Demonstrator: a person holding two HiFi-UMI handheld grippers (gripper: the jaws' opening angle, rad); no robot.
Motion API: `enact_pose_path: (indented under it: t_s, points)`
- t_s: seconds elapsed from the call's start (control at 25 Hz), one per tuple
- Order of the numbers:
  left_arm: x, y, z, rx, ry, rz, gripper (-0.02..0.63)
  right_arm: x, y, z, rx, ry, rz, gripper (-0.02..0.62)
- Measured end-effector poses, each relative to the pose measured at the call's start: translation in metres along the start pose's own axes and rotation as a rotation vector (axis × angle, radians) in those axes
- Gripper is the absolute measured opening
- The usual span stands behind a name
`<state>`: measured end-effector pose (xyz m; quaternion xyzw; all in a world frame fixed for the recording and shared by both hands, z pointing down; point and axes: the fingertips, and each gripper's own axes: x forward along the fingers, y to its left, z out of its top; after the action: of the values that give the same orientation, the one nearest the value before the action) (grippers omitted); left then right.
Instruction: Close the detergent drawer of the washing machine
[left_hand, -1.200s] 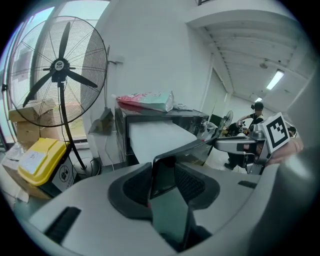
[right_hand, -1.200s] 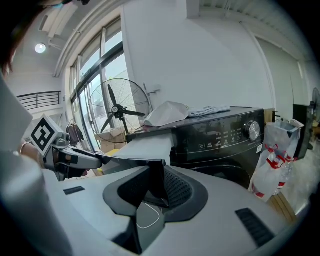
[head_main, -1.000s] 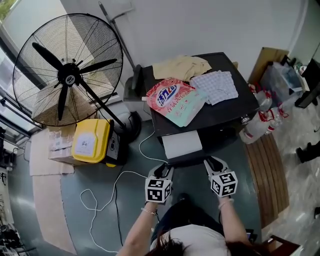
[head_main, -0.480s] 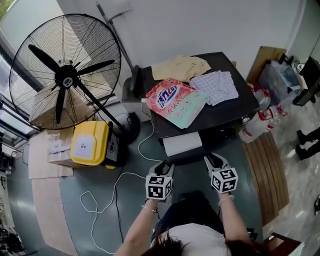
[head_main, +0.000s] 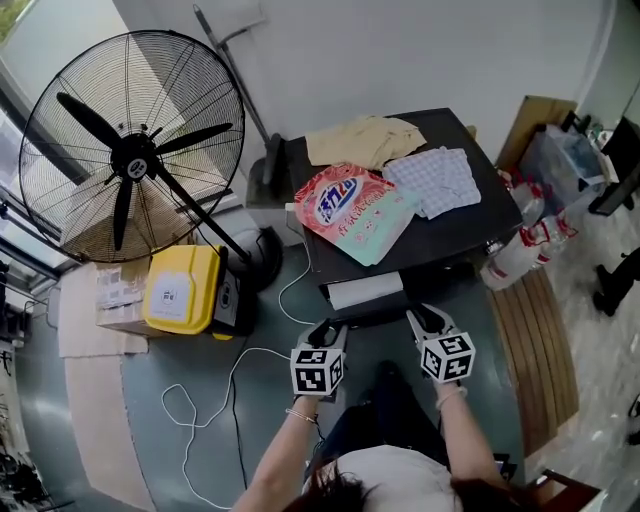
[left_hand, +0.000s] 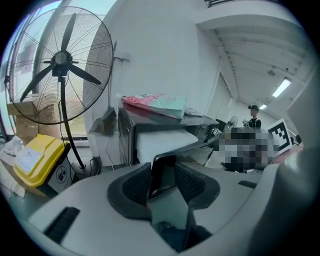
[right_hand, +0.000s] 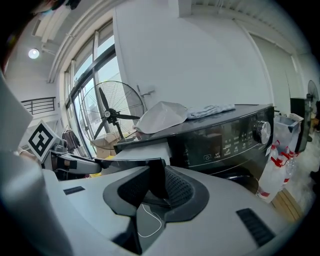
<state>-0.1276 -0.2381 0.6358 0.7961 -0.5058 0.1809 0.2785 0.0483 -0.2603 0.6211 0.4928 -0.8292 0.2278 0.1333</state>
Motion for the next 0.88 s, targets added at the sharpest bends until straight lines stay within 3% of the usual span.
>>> enact_pose_path:
  t_s: [0.36, 0.88]
  points:
    - [0.009, 0.012, 0.011, -0.073, -0.005, 0.037, 0.179, 0.014, -0.004, 0.009, 0.034, 0.006, 0.030, 0.112]
    - [0.019, 0.021, 0.022, -0.080, -0.009, 0.077, 0.182, 0.029, -0.010, 0.019, 0.042, 0.007, 0.061, 0.141]
